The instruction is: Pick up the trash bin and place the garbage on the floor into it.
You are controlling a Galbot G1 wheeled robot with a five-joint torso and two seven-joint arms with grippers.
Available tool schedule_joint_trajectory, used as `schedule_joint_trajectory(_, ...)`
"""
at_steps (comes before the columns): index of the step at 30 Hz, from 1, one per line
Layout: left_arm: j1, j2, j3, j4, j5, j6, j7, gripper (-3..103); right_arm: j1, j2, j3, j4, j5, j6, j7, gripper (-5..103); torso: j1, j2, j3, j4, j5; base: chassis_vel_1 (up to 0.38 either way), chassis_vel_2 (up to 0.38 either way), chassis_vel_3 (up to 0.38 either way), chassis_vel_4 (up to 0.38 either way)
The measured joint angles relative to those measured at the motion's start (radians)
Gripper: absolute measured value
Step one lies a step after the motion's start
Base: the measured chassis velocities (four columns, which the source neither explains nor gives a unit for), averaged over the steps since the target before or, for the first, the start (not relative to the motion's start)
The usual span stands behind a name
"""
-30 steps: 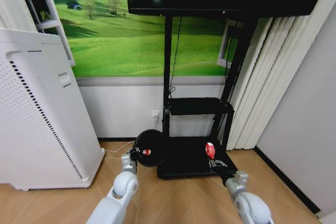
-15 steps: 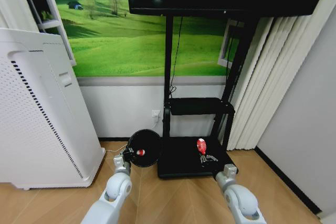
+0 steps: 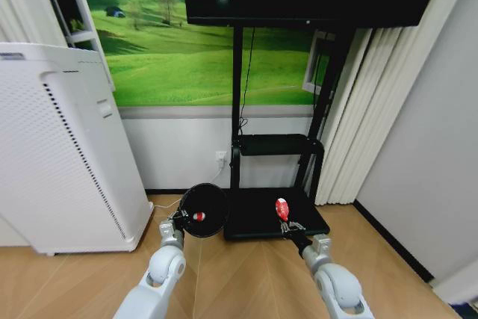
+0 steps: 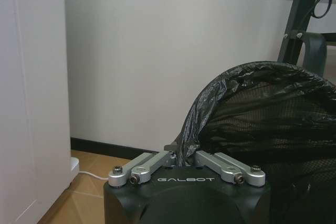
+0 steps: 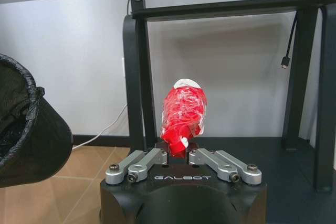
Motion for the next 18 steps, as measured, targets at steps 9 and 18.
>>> schedule_joint_trajectory(9, -0.007, -0.009, 0.001, 0.021, 0.007, -0.007, 0.010, 3, 0.013, -0.002, -0.012, -0.015, -0.016, 0.017, -0.001, 13, 0.000, 0.000, 0.000, 0.0002, -0.0006, 0.313, -0.314, -0.305, 0.321)
schedule_joint_trajectory(18, -0.063, -0.027, 0.013, 0.147, -0.005, -0.076, 0.128, 3, 0.021, -0.010, -0.036, -0.028, -0.036, 0.060, -0.023, 13, 0.000, 0.000, 0.000, -0.0002, 0.0003, 0.363, -0.347, -0.340, 0.343)
